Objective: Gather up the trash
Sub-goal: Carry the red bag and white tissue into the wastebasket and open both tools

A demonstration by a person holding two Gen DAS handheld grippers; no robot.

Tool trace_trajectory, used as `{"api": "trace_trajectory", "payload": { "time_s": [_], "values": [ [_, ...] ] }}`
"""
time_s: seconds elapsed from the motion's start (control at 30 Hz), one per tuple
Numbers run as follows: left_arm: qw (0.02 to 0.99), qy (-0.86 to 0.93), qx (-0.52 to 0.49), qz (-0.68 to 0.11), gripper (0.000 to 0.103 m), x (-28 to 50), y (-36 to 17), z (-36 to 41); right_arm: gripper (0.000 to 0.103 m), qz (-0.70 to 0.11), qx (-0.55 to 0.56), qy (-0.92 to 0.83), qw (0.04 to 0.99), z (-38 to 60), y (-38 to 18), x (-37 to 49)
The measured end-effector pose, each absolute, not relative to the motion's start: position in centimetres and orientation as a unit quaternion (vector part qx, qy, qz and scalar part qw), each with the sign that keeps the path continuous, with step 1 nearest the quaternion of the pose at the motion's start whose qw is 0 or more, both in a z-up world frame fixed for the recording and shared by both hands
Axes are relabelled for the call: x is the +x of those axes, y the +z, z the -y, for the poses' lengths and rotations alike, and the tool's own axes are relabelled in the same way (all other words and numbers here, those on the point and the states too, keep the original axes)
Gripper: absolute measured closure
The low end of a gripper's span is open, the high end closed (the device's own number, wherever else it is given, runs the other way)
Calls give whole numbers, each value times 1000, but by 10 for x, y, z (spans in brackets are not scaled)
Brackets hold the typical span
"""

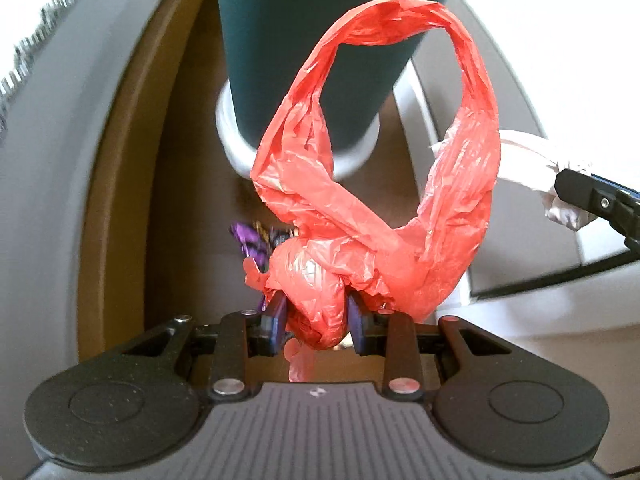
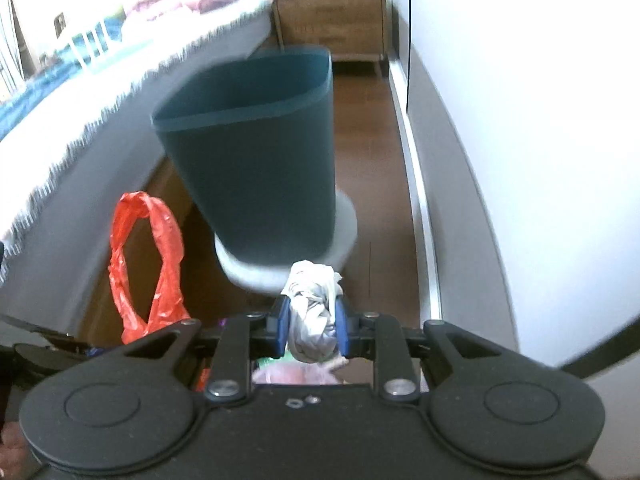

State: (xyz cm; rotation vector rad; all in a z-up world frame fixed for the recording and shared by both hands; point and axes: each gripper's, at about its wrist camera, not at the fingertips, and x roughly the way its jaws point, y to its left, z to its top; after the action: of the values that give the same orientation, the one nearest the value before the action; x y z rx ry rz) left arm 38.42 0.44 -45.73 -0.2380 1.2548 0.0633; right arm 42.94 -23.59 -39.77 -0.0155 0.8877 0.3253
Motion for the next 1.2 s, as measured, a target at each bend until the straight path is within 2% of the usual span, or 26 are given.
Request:
{"api": "trace_trajectory", "payload": {
  "time_s": [0.27,0.6,0.97,1.2],
  "values": [
    [836,32,-128,-532,72,416,-383,-17,81,-365,-1,171,915,233,-343,458],
    [865,53,-121,-483,72,504,-333,-23,81,-320,-22,190,928,208,-316,508],
    [873,66,-106,-472,72,588,-330,-33,81,-330,-87,201,918,175,-338,557],
    [859,60,-87,-500,72,614,-363,-29,81,-369,-125,220,894,145,-369,576]
  ]
}}
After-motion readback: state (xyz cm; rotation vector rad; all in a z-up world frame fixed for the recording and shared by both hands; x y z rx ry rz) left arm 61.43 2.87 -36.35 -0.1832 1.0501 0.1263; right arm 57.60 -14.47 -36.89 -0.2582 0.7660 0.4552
